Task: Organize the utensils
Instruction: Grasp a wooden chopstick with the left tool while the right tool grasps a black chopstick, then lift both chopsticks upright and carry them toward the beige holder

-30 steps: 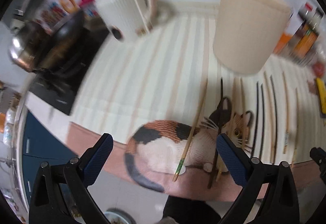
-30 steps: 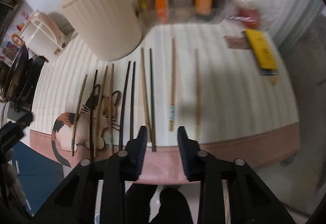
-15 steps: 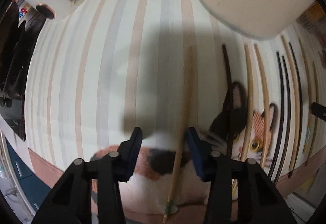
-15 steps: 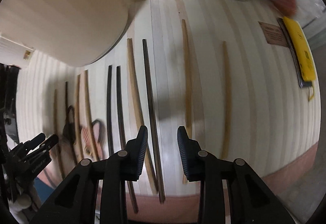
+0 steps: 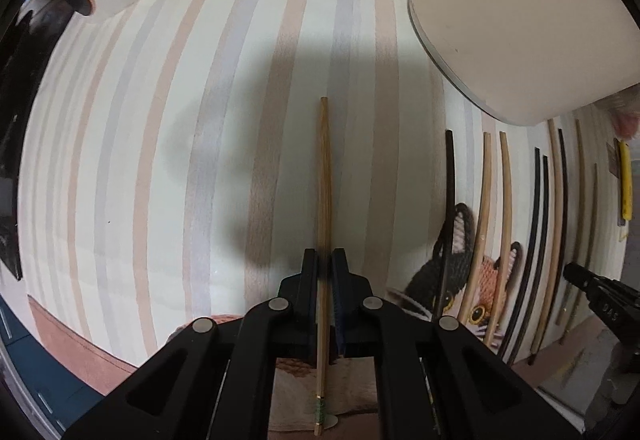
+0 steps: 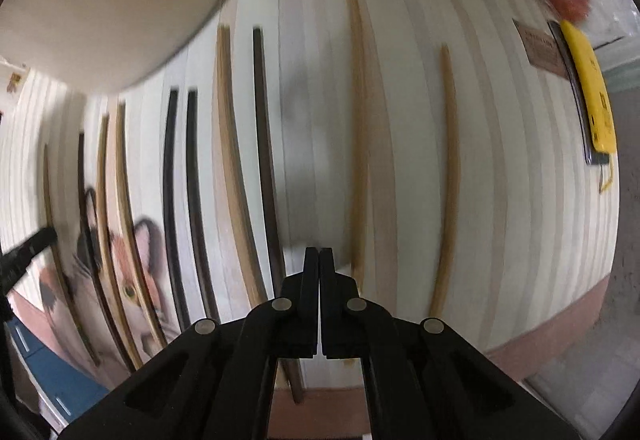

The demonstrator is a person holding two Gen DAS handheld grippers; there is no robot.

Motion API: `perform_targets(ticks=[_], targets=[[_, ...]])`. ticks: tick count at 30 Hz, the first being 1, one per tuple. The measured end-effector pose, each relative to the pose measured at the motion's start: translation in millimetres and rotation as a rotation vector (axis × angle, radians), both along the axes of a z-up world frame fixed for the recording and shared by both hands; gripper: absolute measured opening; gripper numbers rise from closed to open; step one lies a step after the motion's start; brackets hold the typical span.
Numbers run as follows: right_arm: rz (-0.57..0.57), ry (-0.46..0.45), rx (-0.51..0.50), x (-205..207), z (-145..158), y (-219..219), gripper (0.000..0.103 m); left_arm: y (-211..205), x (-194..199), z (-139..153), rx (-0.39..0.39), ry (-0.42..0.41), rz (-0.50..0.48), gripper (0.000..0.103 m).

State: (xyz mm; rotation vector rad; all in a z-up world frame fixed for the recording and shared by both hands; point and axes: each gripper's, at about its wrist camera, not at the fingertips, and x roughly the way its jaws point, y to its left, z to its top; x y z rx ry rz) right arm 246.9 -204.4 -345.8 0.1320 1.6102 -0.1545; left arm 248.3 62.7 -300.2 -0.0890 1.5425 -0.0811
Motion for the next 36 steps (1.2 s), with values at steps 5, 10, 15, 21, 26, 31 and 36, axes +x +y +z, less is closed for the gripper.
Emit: perform_targets(ticks=[5, 10, 15, 21, 26, 31, 36], targets=[[-0.088, -0.035, 0.122, -1, 11, -8, 0.002, 11, 0, 5, -0.047, 0.018, -0.019, 0.018], [-0.105, -0.080, 0.148, 14, 24, -8, 0.026, -4, 2, 3, -0.004, 0.005, -0.065, 0.026], [-0.078, -0.044, 0.085, 26, 14, 6, 0.025, -23, -4, 10, 0.039, -0.009, -0.079, 0.026], [-0.044, -0.025, 0.008, 17, 6, 31, 0.005, -52, -4, 7, 0.058, -0.012, -0.071, 0.026], [-0.015, 0.040, 0.005, -9, 13, 33, 0.005, -60, 1, 9, 0.074, -0.016, -0.054, 0.008], [0.034, 0.088, -0.009, -7, 3, 27, 0.007, -67, 6, 6, 0.083, -0.008, -0.033, 0.008], [0.074, 0.176, -0.011, 14, -10, 36, 0.007, -74, 10, 2, 0.112, -0.001, -0.055, 0.010]])
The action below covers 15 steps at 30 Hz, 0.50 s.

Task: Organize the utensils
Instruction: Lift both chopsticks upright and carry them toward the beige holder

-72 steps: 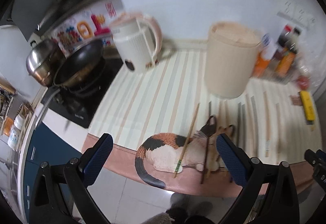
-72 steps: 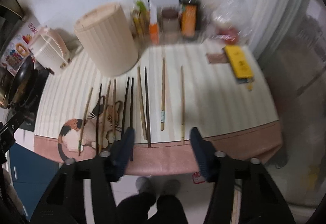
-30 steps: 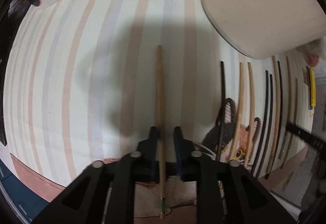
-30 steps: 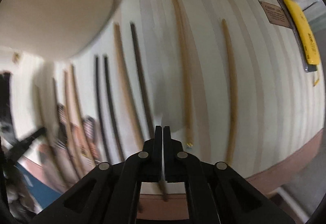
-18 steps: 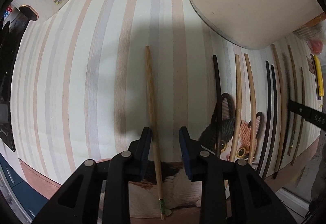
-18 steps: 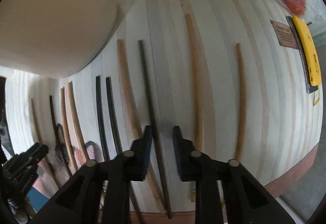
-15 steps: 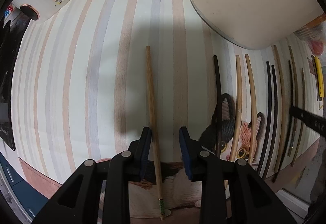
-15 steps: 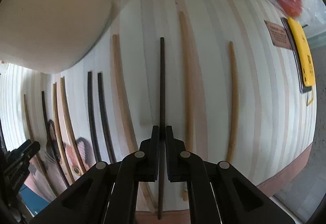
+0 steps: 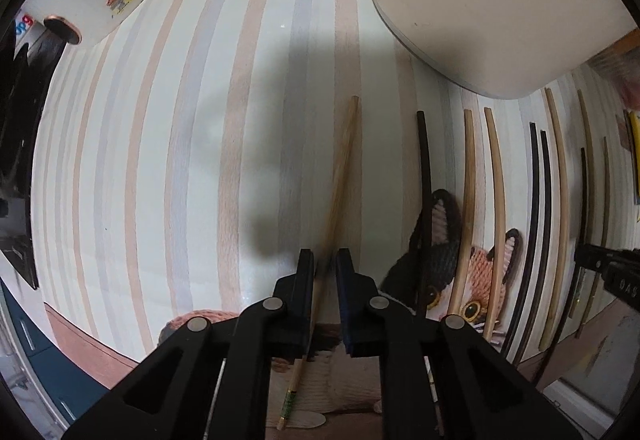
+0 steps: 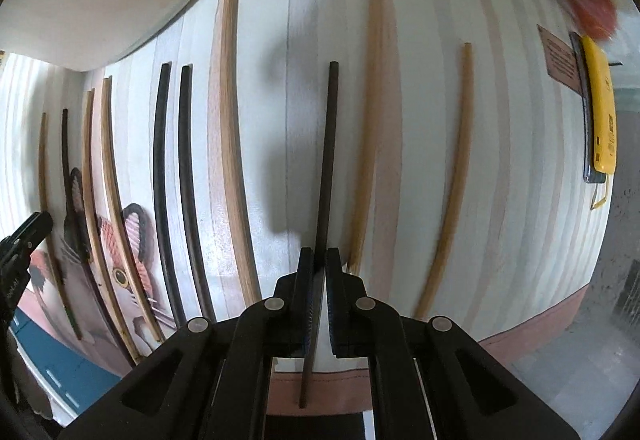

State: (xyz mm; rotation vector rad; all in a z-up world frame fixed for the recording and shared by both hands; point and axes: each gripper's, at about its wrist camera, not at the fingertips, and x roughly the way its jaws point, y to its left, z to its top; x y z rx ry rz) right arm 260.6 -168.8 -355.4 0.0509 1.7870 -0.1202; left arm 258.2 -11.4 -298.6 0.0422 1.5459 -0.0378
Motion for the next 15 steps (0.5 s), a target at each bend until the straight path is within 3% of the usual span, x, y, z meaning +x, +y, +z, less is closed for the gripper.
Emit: perform_targets(ticks=[5, 7, 9, 15], targets=[[-0.015, 0.026, 0.024, 19, -29, -16, 0.008, -12, 9, -2, 0.005, -0.003, 0.024, 0.007], [-0.014, 0.020, 0.026, 26, -26, -19, 0.008, -12, 12, -3, 0.006, -0.008, 0.035, 0.005], [-0.019, -0.016, 0.035, 38, -16, -35, 0.006, -7, 12, -1, 0.015, -0.012, 0.059, 0.004], [-0.071, -0.126, 0.087, 8, 24, -67, 0.006, 0, 8, 30, 0.027, -0.091, 0.081, 0.004]])
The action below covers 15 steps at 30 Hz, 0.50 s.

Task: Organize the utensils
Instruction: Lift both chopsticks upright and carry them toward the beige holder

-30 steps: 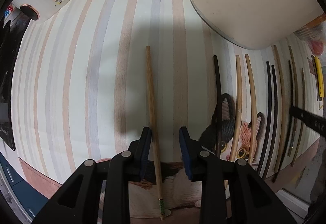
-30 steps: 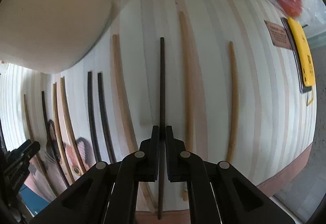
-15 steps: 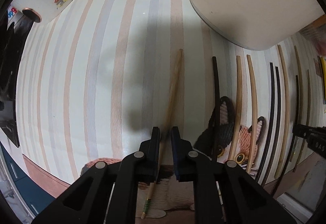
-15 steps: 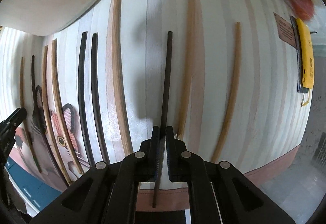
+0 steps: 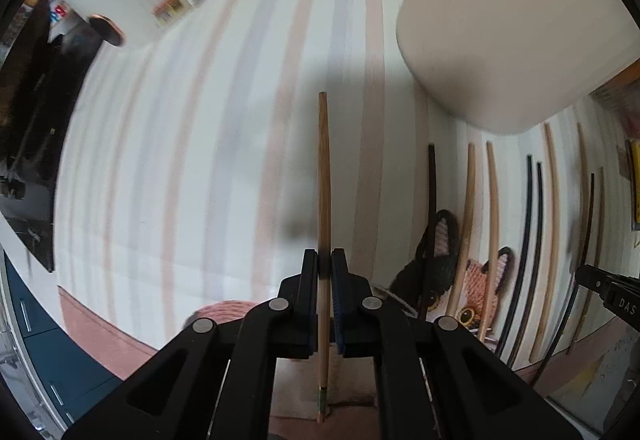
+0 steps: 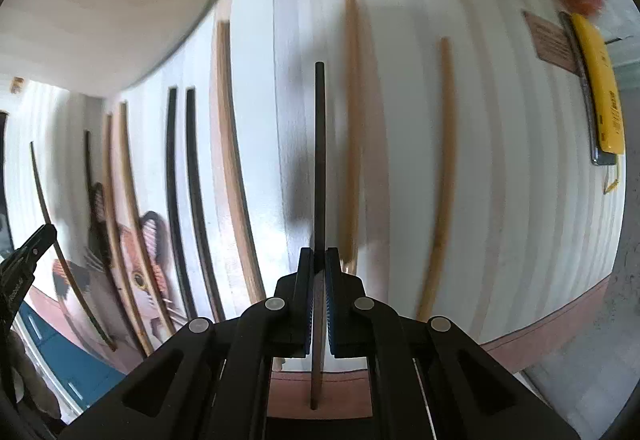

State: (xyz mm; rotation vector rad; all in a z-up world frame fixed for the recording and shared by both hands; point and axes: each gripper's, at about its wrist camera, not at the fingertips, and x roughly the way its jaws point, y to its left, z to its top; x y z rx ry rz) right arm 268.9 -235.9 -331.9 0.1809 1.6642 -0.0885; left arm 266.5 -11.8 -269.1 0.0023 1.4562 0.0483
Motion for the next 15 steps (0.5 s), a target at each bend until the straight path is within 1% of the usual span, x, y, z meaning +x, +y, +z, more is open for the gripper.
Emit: perform_targets(ticks=[3, 6, 8, 12, 15], targets=[[0.004, -0.053, 0.005, -2, 16, -1, 0.006, 4, 0, 16, -0.007, -0.037, 0.026, 0.004], [-0.003, -0.111, 0.026, -5, 39, 0, 0.005, 8, -2, 35, -0.009, -0.080, 0.042, 0.004], [0.005, -0.151, 0.027, -6, 53, 3, 0.005, 10, -5, 47, 0.000, -0.118, 0.046, 0.004], [0.043, -0.228, 0.017, -11, 85, 11, 0.005, 20, -13, 65, 0.044, -0.201, 0.050, 0.004], [0.075, -0.287, 0.009, -13, 105, 20, 0.005, 22, -18, 77, 0.041, -0.236, 0.070, 0.004]])
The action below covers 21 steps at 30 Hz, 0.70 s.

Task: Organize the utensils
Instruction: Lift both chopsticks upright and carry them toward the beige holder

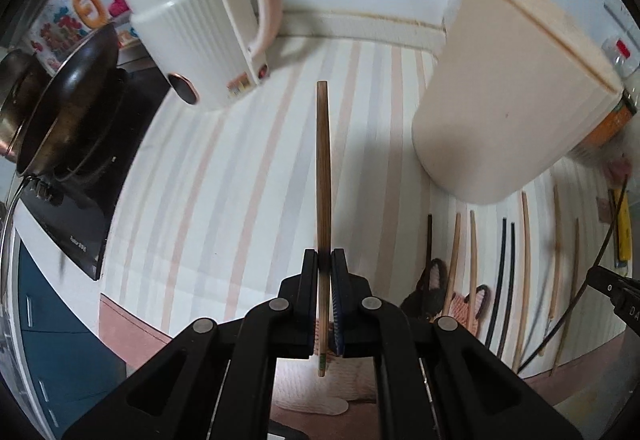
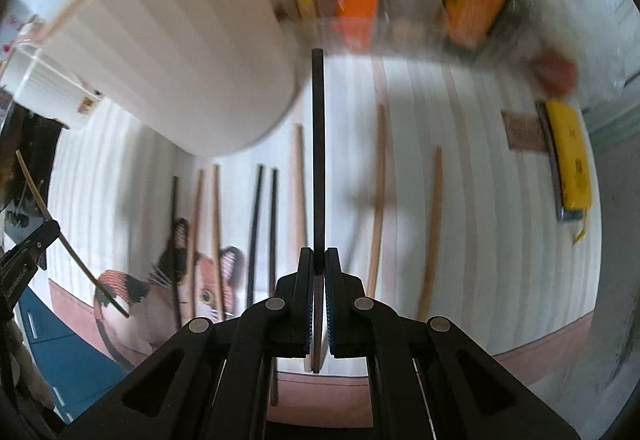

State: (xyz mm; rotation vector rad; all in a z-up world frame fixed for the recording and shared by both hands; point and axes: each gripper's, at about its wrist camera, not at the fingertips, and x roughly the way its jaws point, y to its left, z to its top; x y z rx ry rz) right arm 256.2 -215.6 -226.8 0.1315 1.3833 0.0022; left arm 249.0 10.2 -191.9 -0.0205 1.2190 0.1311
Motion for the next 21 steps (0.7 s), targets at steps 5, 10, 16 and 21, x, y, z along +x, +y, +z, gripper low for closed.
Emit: perform_targets(ticks=[5, 10, 16, 21], targets=[[0.018, -0.082, -0.013, 8, 13, 2, 0.005, 2, -9, 25, 0.005, -0.066, 0.019, 0.004], [0.035, -0.149, -0.021, 14, 24, 7, 0.005, 2, -9, 43, 0.051, -0.135, 0.026, 0.004], [0.062, -0.188, -0.031, 19, 45, 10, 0.005, 2, -7, 63, 0.044, -0.177, 0.043, 0.004], [0.083, -0.215, -0.017, 23, 75, 14, 0.005, 2, -8, 91, 0.019, -0.230, 0.056, 0.004]])
